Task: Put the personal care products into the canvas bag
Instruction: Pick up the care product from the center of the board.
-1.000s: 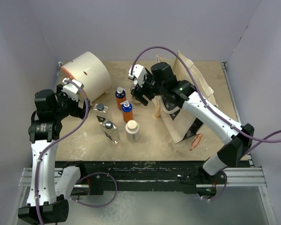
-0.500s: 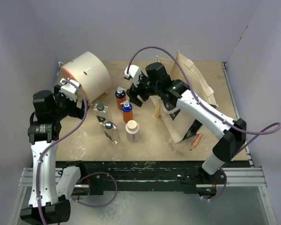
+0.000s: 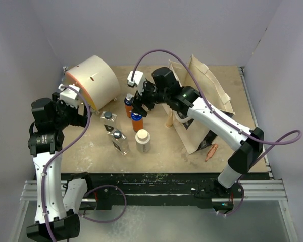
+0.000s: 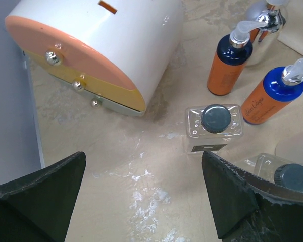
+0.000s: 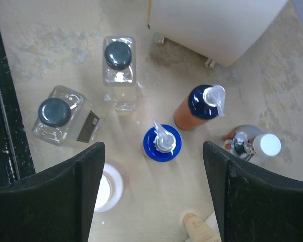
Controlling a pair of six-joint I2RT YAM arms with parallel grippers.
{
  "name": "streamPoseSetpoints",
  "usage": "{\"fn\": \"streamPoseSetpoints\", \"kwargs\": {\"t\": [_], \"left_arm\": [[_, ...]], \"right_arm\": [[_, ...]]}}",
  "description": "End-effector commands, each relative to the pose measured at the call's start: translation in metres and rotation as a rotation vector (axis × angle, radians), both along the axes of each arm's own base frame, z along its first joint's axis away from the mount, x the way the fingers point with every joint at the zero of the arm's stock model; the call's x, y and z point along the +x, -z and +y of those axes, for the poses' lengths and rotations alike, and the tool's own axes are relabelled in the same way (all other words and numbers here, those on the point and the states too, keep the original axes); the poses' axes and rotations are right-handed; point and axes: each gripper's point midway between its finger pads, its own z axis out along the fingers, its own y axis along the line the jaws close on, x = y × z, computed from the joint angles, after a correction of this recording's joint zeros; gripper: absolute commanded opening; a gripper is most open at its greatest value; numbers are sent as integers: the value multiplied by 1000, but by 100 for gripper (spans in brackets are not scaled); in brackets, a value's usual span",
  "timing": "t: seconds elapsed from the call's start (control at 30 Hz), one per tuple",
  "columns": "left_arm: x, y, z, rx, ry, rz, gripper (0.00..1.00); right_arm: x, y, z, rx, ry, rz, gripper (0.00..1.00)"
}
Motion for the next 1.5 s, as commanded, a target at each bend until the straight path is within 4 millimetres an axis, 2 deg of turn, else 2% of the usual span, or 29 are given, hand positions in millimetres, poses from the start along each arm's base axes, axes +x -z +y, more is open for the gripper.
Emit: {"fn": "streamPoseSetpoints", "kwargs": {"t": [0.0,0.3,0.57,0.83,1.03,1.23,1.47], "left_arm": [[7,-15,15,4,-84,-41,99],[9,-21,33,17,-184,-57,99],[8,-25,60,28,-326,-71,99],[5,-24,77,31,-415,-69,99],[3,-24,81,19,-436,-76,99],[1,-26,81,8,-435,-79,99],[0,-25,81,0,-433,-78,99]], "right_arm": [[-14,-26,26,74,-72,-24,80],[-33,-18,51,52,-135,-25,80],[-36,-12,78,39,-151,-29,80],[-29,-2,98,31,-136,-47,82],[-18,13,115,9,-125,-42,85],[-5,36,126,-34,-99,-31,89],[0,65,140,-82,-115,-7,89]]}}
